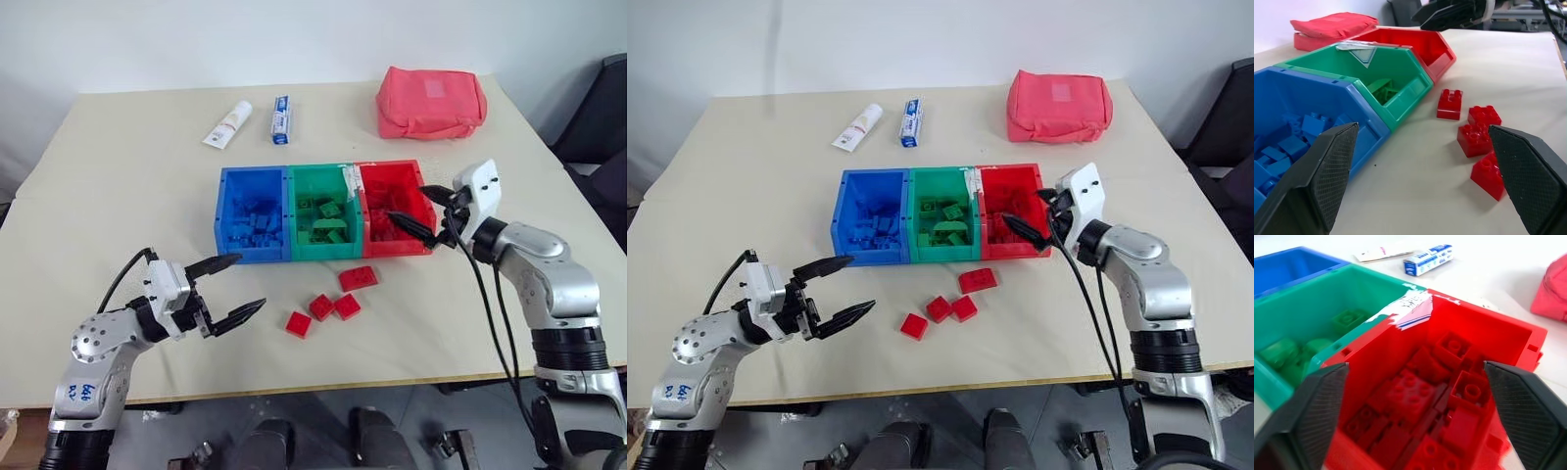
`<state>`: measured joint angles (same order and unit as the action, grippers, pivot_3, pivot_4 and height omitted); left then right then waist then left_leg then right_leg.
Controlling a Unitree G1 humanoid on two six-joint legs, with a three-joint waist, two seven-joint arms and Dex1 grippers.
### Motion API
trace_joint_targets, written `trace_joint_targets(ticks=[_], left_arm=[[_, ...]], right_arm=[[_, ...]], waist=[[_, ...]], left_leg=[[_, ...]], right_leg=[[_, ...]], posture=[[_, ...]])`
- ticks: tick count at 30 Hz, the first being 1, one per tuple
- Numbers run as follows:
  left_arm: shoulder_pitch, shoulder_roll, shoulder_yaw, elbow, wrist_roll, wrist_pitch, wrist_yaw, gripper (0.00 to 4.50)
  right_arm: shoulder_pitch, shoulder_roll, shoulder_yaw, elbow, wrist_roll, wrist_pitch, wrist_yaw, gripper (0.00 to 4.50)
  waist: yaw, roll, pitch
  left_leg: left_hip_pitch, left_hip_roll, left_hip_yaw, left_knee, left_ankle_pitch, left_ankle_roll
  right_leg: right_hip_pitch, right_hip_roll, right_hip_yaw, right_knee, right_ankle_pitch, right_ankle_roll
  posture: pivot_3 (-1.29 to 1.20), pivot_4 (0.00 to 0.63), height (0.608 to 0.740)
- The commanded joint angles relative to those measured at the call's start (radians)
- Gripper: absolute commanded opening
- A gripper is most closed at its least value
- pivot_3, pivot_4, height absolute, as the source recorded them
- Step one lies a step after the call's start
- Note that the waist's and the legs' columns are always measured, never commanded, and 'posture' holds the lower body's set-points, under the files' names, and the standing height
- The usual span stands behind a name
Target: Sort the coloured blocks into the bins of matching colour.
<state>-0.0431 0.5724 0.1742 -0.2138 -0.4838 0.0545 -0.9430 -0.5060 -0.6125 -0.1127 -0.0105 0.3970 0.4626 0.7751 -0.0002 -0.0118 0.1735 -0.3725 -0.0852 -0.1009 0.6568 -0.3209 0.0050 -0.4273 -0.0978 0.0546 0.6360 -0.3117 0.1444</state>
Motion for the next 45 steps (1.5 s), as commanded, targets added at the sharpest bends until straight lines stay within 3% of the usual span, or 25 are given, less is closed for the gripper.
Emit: trace_joint_targets(ticks=[1, 5, 8, 21, 32, 39, 42, 45], left_arm=[[-0.028, 0.053, -0.023, 0.005, -0.005, 0.031, -0.062, 4.5], [-0.061, 0.073, -0.063, 0.052, 0.042, -0.033, -0.116, 4.5], [-0.072, 0.079, -0.086, 0.089, 0.066, -0.076, -0.159, 4.5], [-0.043, 0.072, -0.087, 0.123, 0.085, -0.139, -0.156, 4.5], [-0.031, 0.061, -0.092, 0.095, 0.089, -0.133, -0.112, 4.5], [-0.02, 0.064, -0.085, 0.076, 0.087, -0.128, -0.097, 4.5], [-0.017, 0.067, -0.081, 0.075, 0.088, -0.13, -0.093, 4.5], [-0.016, 0.064, -0.082, 0.073, 0.089, -0.132, -0.086, 4.5]], right_arm=[[0.148, -0.093, -0.055, -0.084, 0.03, -0.18, 0.214, 4.46], [0.314, -0.218, -0.058, -0.048, -0.015, -0.368, 0.405, 4.46], [0.328, -0.246, -0.032, -0.013, -0.041, -0.423, 0.442, 4.46], [0.119, -0.063, 0.222, 0.092, -0.154, -0.305, 0.358, 4.46], [-0.024, 0.073, 0.289, 0.242, -0.243, -0.288, 0.267, 4.46], [-0.003, 0.075, 0.333, 0.223, -0.22, -0.296, 0.387, 4.46], [0.006, 0.066, 0.32, 0.206, -0.213, -0.289, 0.401, 3.85], [0.019, 0.057, 0.302, 0.188, -0.206, -0.303, 0.404, 2.8]], waist=[[0.01, 0.0, 0.0], [0.012, 0.001, 0.0], [-0.005, 0.001, 0.0], [-0.003, 0.001, 0.0], [-0.006, 0.001, 0.0], [-0.006, 0.001, 0.0], [-0.004, 0.001, 0.0], [-0.004, 0.001, 0.0]], left_leg=[[0.0, 0.0, -0.001, 0.0, 0.0, 0.0], [0.001, -0.003, 0.001, 0.001, -0.001, 0.002], [0.001, -0.003, 0.002, 0.003, -0.001, 0.002], [0.001, 0.004, 0.003, 0.004, -0.003, -0.002], [0.001, 0.004, 0.003, 0.005, -0.003, -0.002], [0.001, 0.004, 0.003, 0.005, -0.003, -0.002], [0.001, 0.004, 0.003, 0.005, -0.003, -0.002], [0.001, 0.004, 0.003, 0.005, -0.003, -0.002]], right_leg=[[0.001, 0.0, -0.001, 0.0, 0.0, 0.0], [0.002, 0.001, 0.0, -0.001, 0.001, 0.001], [0.003, 0.001, 0.001, -0.001, 0.001, 0.003], [0.001, 0.002, 0.0, 0.0, 0.001, 0.0], [0.001, 0.002, -0.001, 0.001, 0.001, 0.0], [0.001, 0.002, -0.001, 0.001, 0.001, 0.0], [0.001, 0.002, -0.001, 0.001, 0.001, 0.0], [0.001, 0.002, -0.001, 0.001, 0.001, 0.0]], posture=[[0.0, 0.15, 0.74], [0.0, 0.15, 0.74], [0.0, 0.15, 0.74], [0.0, 0.15, 0.74], [0.0, 0.15, 0.74], [0.0, 0.15, 0.74], [0.0, 0.15, 0.74], [0.0, 0.15, 0.74]])
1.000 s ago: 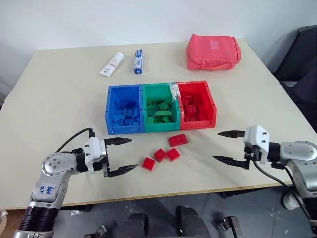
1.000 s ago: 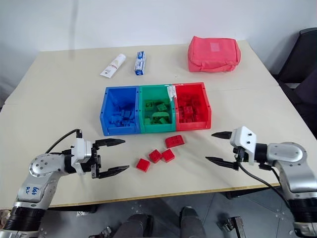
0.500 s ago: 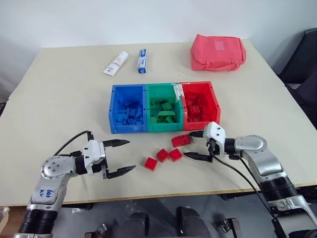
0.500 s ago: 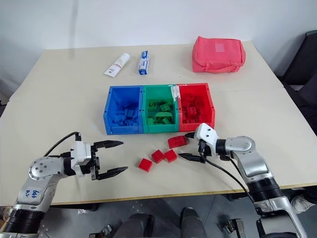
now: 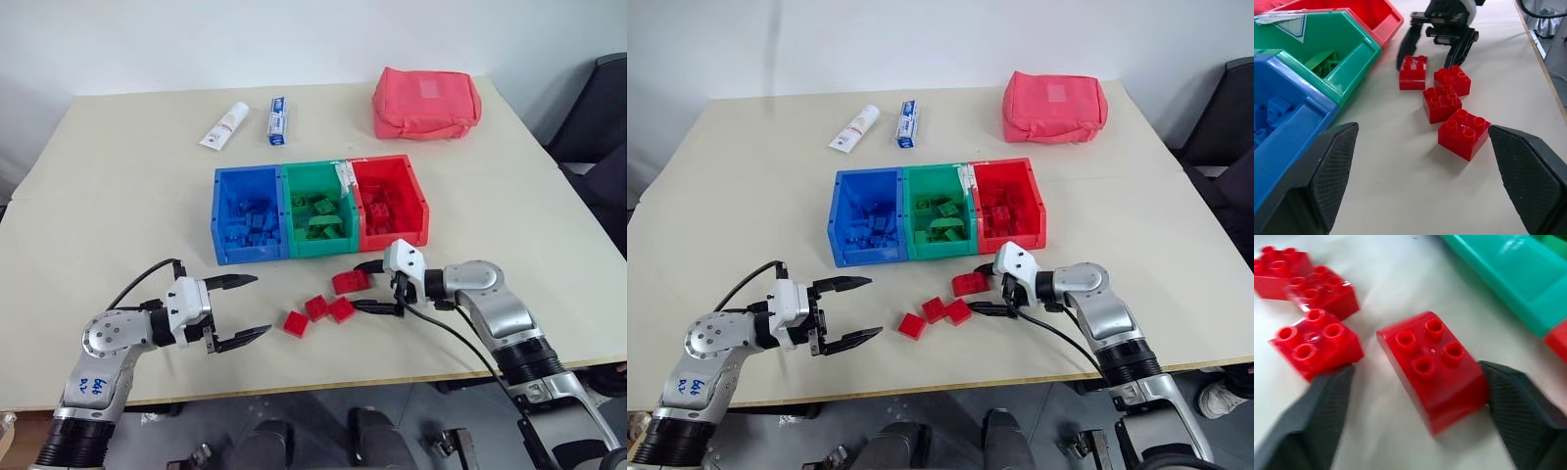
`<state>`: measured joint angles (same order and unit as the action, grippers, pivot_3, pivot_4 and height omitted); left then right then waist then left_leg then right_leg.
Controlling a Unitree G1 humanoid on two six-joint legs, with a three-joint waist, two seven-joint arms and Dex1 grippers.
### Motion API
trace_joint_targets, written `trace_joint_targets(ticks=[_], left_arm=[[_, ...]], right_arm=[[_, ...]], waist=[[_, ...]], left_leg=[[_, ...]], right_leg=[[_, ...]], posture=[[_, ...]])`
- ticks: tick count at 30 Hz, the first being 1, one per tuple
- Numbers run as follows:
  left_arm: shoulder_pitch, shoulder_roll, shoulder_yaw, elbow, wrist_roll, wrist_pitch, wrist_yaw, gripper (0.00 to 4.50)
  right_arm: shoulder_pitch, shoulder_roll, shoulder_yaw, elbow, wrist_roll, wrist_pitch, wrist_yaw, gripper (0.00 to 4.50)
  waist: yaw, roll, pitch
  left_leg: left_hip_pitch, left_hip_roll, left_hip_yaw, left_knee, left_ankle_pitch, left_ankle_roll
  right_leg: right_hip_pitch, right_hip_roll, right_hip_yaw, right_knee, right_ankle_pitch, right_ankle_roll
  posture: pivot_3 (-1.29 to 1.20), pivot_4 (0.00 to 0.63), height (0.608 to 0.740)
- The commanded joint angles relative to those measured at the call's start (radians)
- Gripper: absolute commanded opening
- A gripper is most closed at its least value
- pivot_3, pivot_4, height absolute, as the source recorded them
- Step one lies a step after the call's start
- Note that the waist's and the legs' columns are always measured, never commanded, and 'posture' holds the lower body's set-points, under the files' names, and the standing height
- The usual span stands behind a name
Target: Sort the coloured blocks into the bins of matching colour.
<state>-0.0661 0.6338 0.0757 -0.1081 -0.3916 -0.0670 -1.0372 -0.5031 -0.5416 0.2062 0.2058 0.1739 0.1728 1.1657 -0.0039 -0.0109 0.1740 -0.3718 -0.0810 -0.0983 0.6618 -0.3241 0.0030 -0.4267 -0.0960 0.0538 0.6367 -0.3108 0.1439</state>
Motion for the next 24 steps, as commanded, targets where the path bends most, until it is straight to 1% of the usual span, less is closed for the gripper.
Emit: trace_joint_targets(ticks=[1, 4, 5, 9, 11, 13, 14, 18, 20, 22, 24], left_arm=[[0.009, -0.001, 0.015, -0.034, -0.004, -0.01, 0.012, 4.5], [0.015, -0.009, 0.012, -0.042, -0.006, -0.009, 0.022, 4.5], [0.017, -0.013, 0.013, -0.044, -0.008, -0.009, 0.028, 4.5], [0.016, -0.032, 0.024, -0.052, -0.021, 0.001, 0.056, 4.5], [0.007, -0.053, 0.048, -0.067, -0.054, 0.03, 0.093, 4.5], [-0.004, -0.073, 0.073, -0.087, -0.102, 0.088, 0.138, 4.5], [-0.008, -0.08, 0.08, -0.096, -0.117, 0.108, 0.15, 4.5], [-0.031, -0.111, 0.097, -0.102, -0.13, 0.13, 0.195, 4.5], [-0.041, -0.122, 0.106, -0.099, -0.128, 0.129, 0.21, 4.5], [-0.057, -0.127, 0.107, -0.089, -0.127, 0.133, 0.217, 4.5], [-0.069, -0.122, 0.101, -0.081, -0.124, 0.137, 0.206, 4.5]], right_arm=[[0.02, -0.017, -0.025, -0.037, 0.02, -0.01, 0.007, 2.47], [0.038, -0.03, -0.052, -0.072, 0.032, 0.01, -0.01, 1.47], [0.05, -0.033, -0.071, -0.095, 0.049, 0.028, -0.018, 1.45], [0.087, -0.043, -0.149, -0.183, 0.131, 0.097, -0.042, 1.45], [0.088, -0.052, -0.225, -0.237, 0.206, 0.16, -0.065, 1.45], [0.057, -0.031, -0.315, -0.263, 0.281, 0.239, -0.15, 1.45], [0.027, -0.016, -0.343, -0.254, 0.291, 0.258, -0.202, 1.45], [-0.086, 0.028, -0.381, -0.186, 0.275, 0.25, -0.325, 1.45], [-0.146, 0.044, -0.382, -0.131, 0.239, 0.245, -0.395, 1.45], [-0.178, 0.039, -0.358, -0.093, 0.221, 0.243, -0.39, 1.45], [-0.197, 0.039, -0.341, -0.061, 0.209, 0.239, -0.387, 2.17]], waist=[[0.0, 0.0, 0.0], [0.0, 0.0, 0.0], [0.001, 0.0, 0.0], [0.002, 0.0, 0.0], [0.001, 0.0, 0.0], [0.002, 0.0, 0.0], [0.001, 0.0, 0.0], [0.0, 0.0, 0.0], [-0.001, 0.0, 0.0], [0.0, 0.0, 0.0], [0.002, 0.0, 0.0]], left_leg=[[0.0, 0.0, 0.0, 0.0, 0.0, 0.0], [0.0, 0.0, 0.0, 0.0, 0.0, 0.0], [0.0, 0.0, 0.0, 0.0, 0.0, 0.0], [0.0, 0.0, 0.0, 0.0, 0.0, 0.0], [0.0, 0.0, 0.0, 0.0, 0.0, 0.0], [0.0, 0.0, 0.0, 0.0, 0.0, 0.0], [0.0, 0.0, 0.0, 0.0, 0.0, 0.0], [0.0, 0.0, 0.0, 0.0, 0.0, 0.0], [0.0, 0.0, 0.0, 0.0, 0.0, 0.0], [0.0, 0.0, 0.0, 0.0, 0.0, 0.0], [-0.001, 0.0, 0.0, 0.0, 0.0, 0.0]], right_leg=[[0.0, 0.0, 0.0, 0.0, 0.0, 0.0], [0.0, 0.0, 0.0, 0.0, 0.0, 0.0], [0.0, 0.0, 0.0, 0.0, 0.0, 0.0], [0.0, 0.0, 0.0, 0.0, 0.0, 0.0], [0.0, 0.0, 0.0, 0.0, 0.0, 0.0], [0.0, 0.0, 0.0, 0.0, 0.0, 0.0], [0.0, 0.0, 0.0, 0.0, 0.0, 0.0], [0.0, 0.0, 0.0, 0.001, 0.0, 0.0], [0.0, 0.0, 0.0, 0.0, 0.0, 0.0], [-0.001, 0.0, 0.0, 0.0, 0.0, 0.0], [-0.001, 0.0, 0.0, 0.0, 0.0, 0.0]], posture=[[0.0, 0.15, 0.74], [0.0, 0.15, 0.74], [0.0, 0.15, 0.74], [0.0, 0.15, 0.74], [0.0, 0.15, 0.74], [0.0, 0.15, 0.74], [0.0, 0.15, 0.74], [0.0, 0.15, 0.74], [0.0, 0.15, 0.74], [0.0, 0.15, 0.74], [0.0, 0.15, 0.74]])
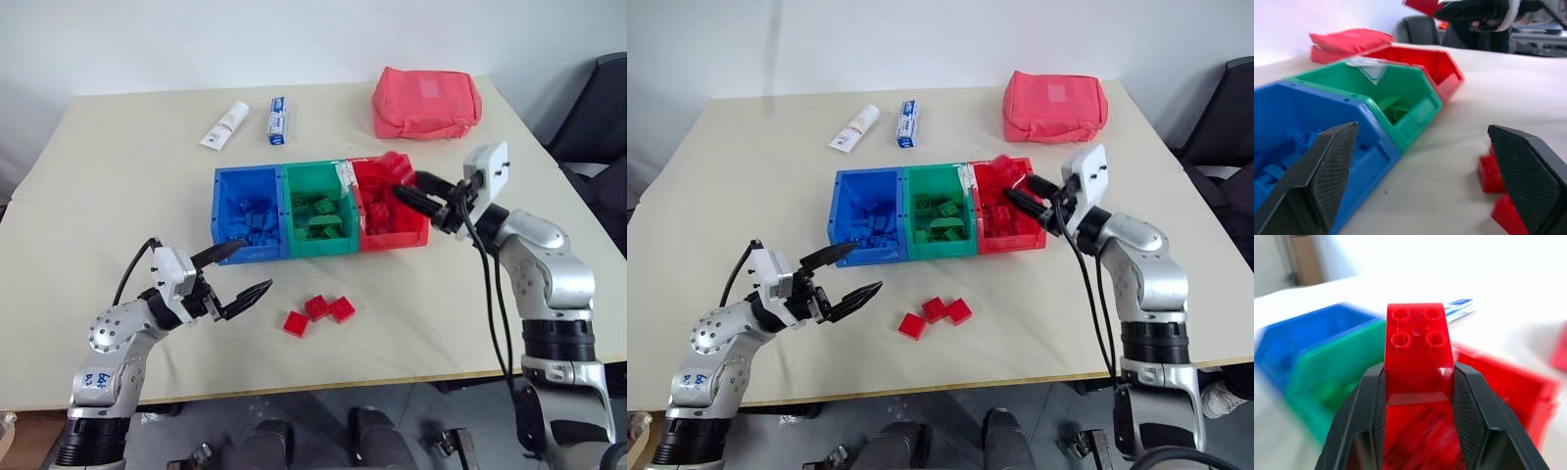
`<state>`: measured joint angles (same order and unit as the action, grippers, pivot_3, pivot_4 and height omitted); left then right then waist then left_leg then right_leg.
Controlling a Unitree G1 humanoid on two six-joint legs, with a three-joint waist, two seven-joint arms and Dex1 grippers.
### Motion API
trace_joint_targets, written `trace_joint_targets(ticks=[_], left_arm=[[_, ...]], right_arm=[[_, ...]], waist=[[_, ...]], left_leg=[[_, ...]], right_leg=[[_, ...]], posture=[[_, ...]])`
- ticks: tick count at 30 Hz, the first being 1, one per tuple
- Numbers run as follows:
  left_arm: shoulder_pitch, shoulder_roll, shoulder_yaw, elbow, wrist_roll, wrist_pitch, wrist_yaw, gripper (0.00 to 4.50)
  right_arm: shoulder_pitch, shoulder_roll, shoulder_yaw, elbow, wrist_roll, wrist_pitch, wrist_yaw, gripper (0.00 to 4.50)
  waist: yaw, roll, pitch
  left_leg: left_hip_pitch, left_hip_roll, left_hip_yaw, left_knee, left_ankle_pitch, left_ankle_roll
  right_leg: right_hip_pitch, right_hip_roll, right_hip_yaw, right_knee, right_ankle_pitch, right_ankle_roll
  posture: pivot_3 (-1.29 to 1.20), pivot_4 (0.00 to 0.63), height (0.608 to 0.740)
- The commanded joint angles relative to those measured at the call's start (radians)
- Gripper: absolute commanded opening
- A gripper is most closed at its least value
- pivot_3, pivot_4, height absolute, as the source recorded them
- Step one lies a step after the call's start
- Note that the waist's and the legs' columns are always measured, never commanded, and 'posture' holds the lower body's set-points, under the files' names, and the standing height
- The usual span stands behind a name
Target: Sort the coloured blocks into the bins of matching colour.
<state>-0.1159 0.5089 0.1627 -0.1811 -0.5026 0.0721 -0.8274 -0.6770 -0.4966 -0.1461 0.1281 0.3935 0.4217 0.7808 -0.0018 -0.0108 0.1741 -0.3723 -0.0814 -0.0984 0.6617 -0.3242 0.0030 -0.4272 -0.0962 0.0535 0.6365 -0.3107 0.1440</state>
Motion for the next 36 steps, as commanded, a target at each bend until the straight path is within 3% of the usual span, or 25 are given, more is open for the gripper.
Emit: trace_joint_targets(ticks=[1, 7, 12, 16, 20, 23, 29, 36], left_arm=[[-0.023, 0.008, 0.011, -0.004, -0.009, -0.002, -0.012, 4.5], [-0.068, 0.043, 0.024, 0.058, -0.008, -0.002, -0.063, 4.5], [-0.084, 0.099, 0.0, 0.109, 0.018, -0.027, -0.165, 4.5], [-0.073, 0.16, -0.014, 0.158, 0.041, -0.063, -0.264, 4.5], [-0.078, 0.184, -0.025, 0.197, 0.064, -0.103, -0.314, 4.5], [-0.093, 0.18, -0.04, 0.211, 0.066, -0.105, -0.339, 4.5], [-0.109, 0.18, -0.058, 0.218, 0.077, -0.113, -0.362, 4.5], [-0.052, 0.187, -0.036, 0.173, 0.069, -0.097, -0.337, 4.5]], right_arm=[[-0.031, -0.005, 0.016, 0.03, -0.019, -0.017, -0.006, 2.44], [0.003, -0.032, 0.019, 0.014, -0.034, -0.048, 0.016, 4.42], [0.207, -0.128, -0.036, -0.134, 0.05, -0.094, 0.195, 4.47], [0.457, -0.292, -0.084, -0.174, 0.031, -0.245, 0.397, 4.47], [0.573, -0.355, -0.133, -0.191, 0.081, -0.246, 0.476, 4.47], [0.593, -0.369, -0.086, -0.218, 0.046, -0.271, 0.495, 4.47], [0.495, -0.289, 0.113, -0.309, -0.02, -0.216, 0.426, 4.47], [0.309, -0.112, 0.38, -0.216, -0.131, -0.149, 0.381, 4.47]], waist=[[-0.001, 0.0, 0.0], [-0.002, 0.0, 0.0], [0.002, 0.0, 0.0], [0.005, 0.0, 0.0], [-0.005, 0.001, 0.0], [-0.01, 0.001, 0.0], [-0.007, 0.001, 0.0], [-0.001, 0.001, 0.0]], left_leg=[[0.0, 0.0, 0.0, 0.0, 0.0, 0.0], [-0.001, 0.0, 0.0, 0.0, 0.0, 0.0], [-0.001, 0.0, -0.001, 0.0, -0.001, 0.001], [-0.002, -0.002, -0.001, 0.0, -0.002, 0.003], [-0.001, -0.001, 0.0, 0.001, -0.002, 0.004], [0.002, 0.003, 0.003, 0.001, -0.002, 0.003], [0.001, 0.005, 0.002, 0.0, -0.002, 0.001], [0.0, 0.005, 0.001, 0.001, -0.002, 0.001]], right_leg=[[0.0, 0.0, 0.0, 0.0, 0.0, 0.0], [0.0, 0.0, 0.0, 0.0, 0.0, 0.0], [0.0, 0.0, -0.002, -0.001, 0.0, 0.0], [0.001, -0.001, -0.003, -0.003, 0.0, 0.0], [0.003, -0.001, -0.002, -0.006, 0.001, 0.002], [0.004, 0.0, -0.003, -0.006, 0.002, 0.0], [0.003, 0.001, -0.004, -0.006, 0.003, -0.001], [0.002, 0.001, -0.005, -0.007, 0.003, -0.001]], posture=[[0.0, 0.15, 0.74], [0.0, 0.15, 0.74], [0.0, 0.15, 0.74], [0.0, 0.15, 0.74], [0.0, 0.15, 0.74], [0.0, 0.15, 0.74], [0.0, 0.15, 0.74], [0.0, 0.15, 0.74]])
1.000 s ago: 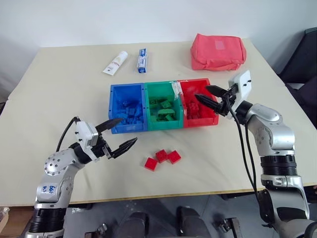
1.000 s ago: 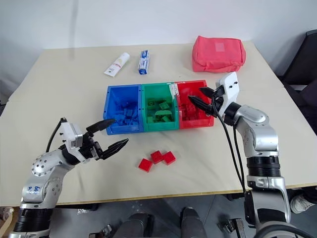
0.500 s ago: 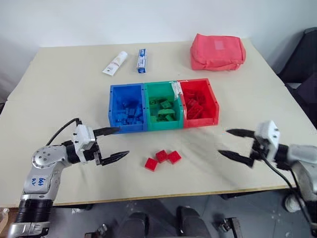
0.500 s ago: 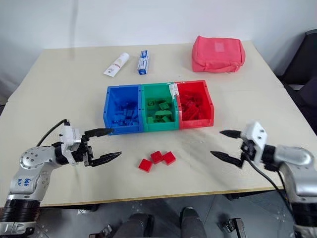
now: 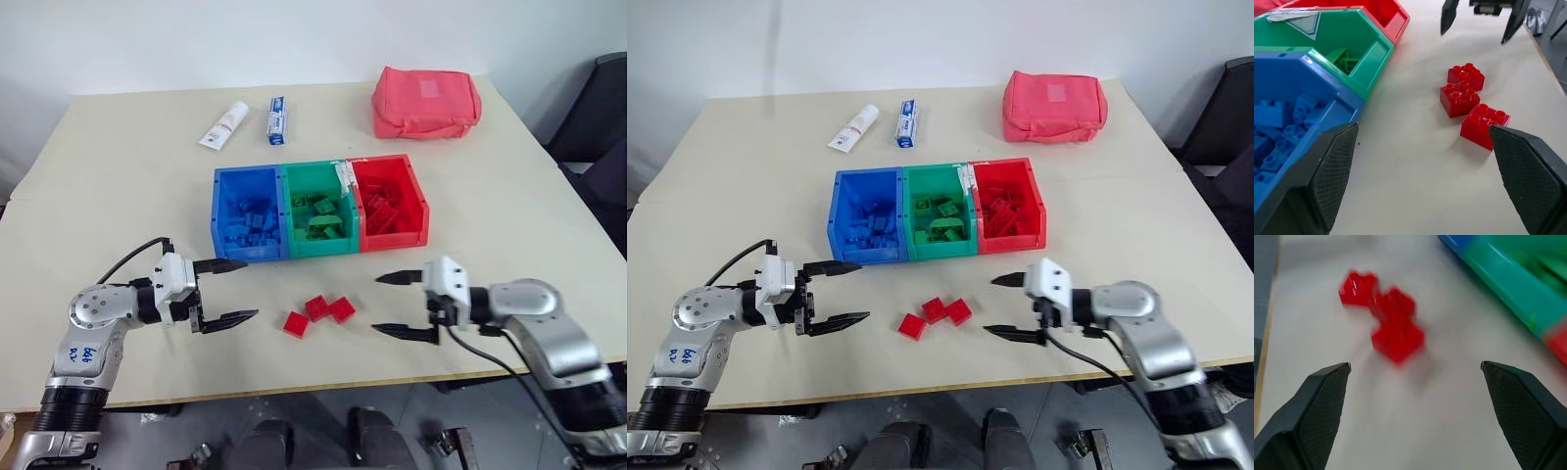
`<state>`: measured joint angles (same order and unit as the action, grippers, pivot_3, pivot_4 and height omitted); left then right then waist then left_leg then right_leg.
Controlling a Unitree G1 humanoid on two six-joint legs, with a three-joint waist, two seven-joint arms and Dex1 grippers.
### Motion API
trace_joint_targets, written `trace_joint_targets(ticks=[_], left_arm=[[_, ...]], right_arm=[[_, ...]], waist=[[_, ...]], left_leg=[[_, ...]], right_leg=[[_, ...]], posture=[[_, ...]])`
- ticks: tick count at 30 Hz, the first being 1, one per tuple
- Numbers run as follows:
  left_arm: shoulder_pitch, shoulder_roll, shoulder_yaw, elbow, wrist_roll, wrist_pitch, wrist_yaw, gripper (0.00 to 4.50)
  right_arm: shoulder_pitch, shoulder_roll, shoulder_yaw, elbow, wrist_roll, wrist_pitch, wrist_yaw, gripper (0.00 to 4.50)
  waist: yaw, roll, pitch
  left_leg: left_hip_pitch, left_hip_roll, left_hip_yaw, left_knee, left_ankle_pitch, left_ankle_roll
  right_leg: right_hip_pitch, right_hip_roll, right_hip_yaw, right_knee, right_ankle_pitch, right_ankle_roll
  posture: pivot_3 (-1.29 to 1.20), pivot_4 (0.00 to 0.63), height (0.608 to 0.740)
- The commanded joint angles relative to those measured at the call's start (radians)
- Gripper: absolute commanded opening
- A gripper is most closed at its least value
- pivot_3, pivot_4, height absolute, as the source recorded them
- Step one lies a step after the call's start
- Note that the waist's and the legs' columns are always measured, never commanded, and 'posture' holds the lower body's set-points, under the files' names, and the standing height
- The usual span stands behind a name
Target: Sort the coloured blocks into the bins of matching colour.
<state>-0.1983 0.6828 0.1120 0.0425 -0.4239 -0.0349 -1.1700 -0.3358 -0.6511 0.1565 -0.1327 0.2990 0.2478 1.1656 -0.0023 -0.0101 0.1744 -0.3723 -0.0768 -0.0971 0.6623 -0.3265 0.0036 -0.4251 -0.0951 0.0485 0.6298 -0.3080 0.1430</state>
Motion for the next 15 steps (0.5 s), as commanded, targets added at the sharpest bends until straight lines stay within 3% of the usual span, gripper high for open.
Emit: trace_joint_targets(ticks=[1, 2, 5, 11, 15], left_arm=[[0.038, 0.013, 0.015, -0.063, -0.011, 0.017, 0.01, 4.5], [0.043, 0.011, 0.016, -0.072, -0.013, 0.021, 0.016, 4.5], [0.055, 0.008, 0.023, -0.102, -0.014, 0.034, 0.036, 4.5], [0.069, -0.002, 0.019, -0.138, -0.017, 0.055, 0.063, 4.5], [0.05, -0.031, 0.024, -0.159, -0.033, 0.075, 0.106, 4.5]], right_arm=[[-0.049, 0.065, 0.103, 0.075, -0.054, 0.011, -0.002, 4.47], [-0.06, 0.081, 0.115, 0.097, -0.064, 0.002, -0.006, 4.47], [-0.079, 0.114, 0.127, 0.136, -0.071, -0.003, -0.01, 3.89], [-0.059, 0.124, 0.103, 0.11, -0.035, 0.023, -0.008, 2.06], [-0.025, 0.094, 0.03, 0.052, 0.022, 0.041, -0.008, 2.04]], waist=[[-0.001, 0.0, 0.0], [-0.001, 0.0, 0.0], [0.003, 0.0, 0.0], [0.0, 0.0, 0.0], [0.001, 0.0, 0.0]], left_leg=[[0.0, 0.0, 0.0, 0.0, 0.0, 0.0], [0.0, 0.0, 0.0, 0.0, 0.0, 0.0], [-0.002, 0.0, -0.002, 0.0, 0.0, 0.0], [-0.002, 0.0, -0.002, 0.001, 0.0, 0.0], [-0.002, 0.0, -0.002, 0.001, 0.0, 0.0]], right_leg=[[0.0, 0.0, 0.0, 0.0, 0.0, 0.0], [0.0, 0.0, 0.0, 0.0, 0.0, 0.0], [0.0, -0.001, -0.002, 0.0, 0.0, 0.0], [0.0, 0.0, -0.003, 0.0, 0.0, -0.001], [0.0, 0.0, -0.003, 0.0, 0.0, -0.001]], posture=[[0.0, 0.15, 0.74], [0.0, 0.15, 0.74], [0.0, 0.15, 0.74], [0.0, 0.15, 0.74], [0.0, 0.15, 0.74]])
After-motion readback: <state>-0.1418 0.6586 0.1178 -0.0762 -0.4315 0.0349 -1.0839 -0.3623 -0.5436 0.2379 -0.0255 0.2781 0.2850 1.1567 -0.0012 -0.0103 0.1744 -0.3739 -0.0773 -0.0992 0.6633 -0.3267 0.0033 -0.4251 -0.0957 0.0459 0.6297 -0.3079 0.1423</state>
